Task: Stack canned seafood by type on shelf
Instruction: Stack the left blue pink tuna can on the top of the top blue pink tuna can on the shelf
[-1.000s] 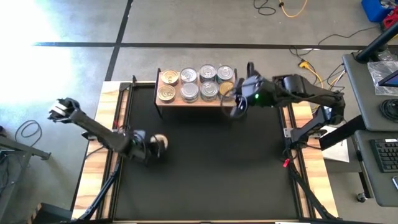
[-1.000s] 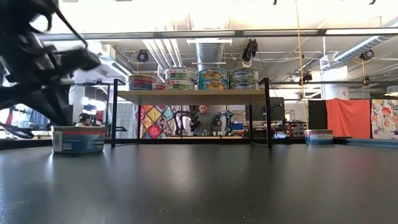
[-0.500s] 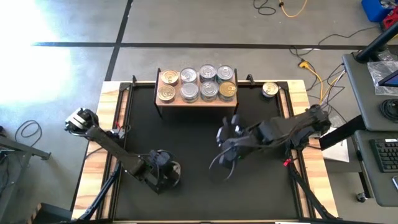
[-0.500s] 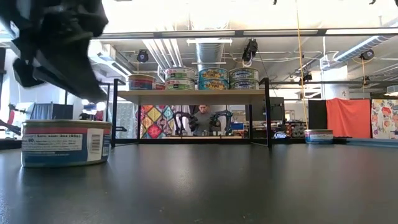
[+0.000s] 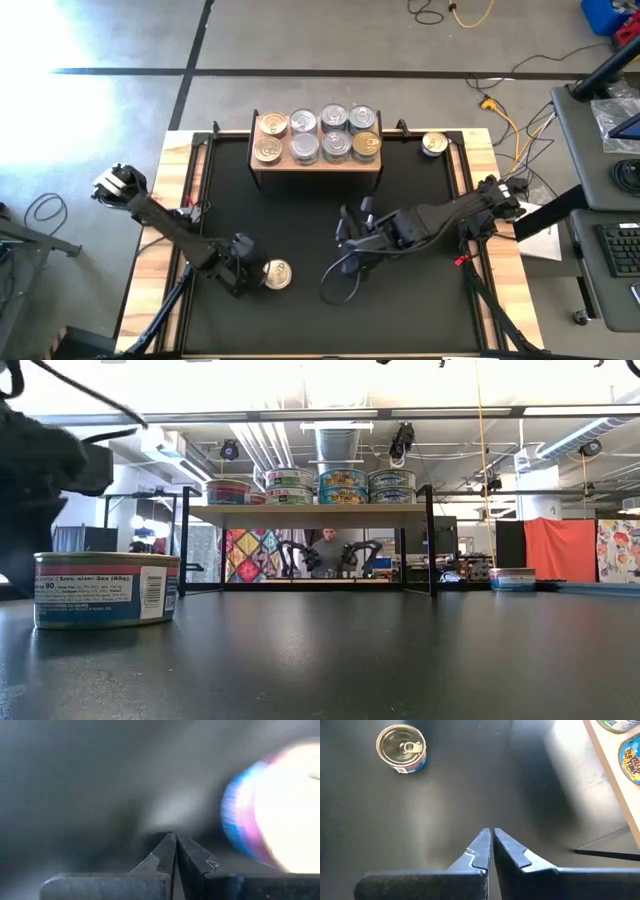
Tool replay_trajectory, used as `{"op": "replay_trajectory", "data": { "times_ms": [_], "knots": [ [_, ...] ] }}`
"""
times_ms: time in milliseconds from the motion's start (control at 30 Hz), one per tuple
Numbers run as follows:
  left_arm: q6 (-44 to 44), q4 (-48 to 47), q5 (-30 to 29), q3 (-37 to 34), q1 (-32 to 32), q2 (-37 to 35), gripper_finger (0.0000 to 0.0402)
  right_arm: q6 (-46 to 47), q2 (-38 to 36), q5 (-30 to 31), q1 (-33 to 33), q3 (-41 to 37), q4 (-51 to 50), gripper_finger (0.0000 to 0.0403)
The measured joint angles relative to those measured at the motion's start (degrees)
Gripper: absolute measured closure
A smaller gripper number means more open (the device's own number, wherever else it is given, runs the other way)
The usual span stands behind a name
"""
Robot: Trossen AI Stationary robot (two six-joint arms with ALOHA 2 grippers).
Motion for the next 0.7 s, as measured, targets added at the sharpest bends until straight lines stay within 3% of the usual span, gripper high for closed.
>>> {"op": "replay_trajectory", "data": {
  "times_ms": [133,300,467,700],
  "knots": [
    [4.7,14.7,-0.5,-2.4,-1.2,1.3,0.0401,0.0,-0.3,0.0,-0.1,0.0,0.0,0.039],
    [10.3,27.4,0.9,-0.6,-1.2,6.8,0.0401,0.1,-1.2,-0.7,-0.1,0.0,-0.1,0.039],
    [19.2,34.2,1.8,5.9,1.9,14.5,0.0402,2.1,-2.2,-3.8,0.3,0.1,-1.0,0.039],
    [39.6,40.0,8.9,20.0,12.0,27.8,0.0402,9.9,-2.4,-4.8,6.2,-0.8,-11.3,0.039]
  ]
}}
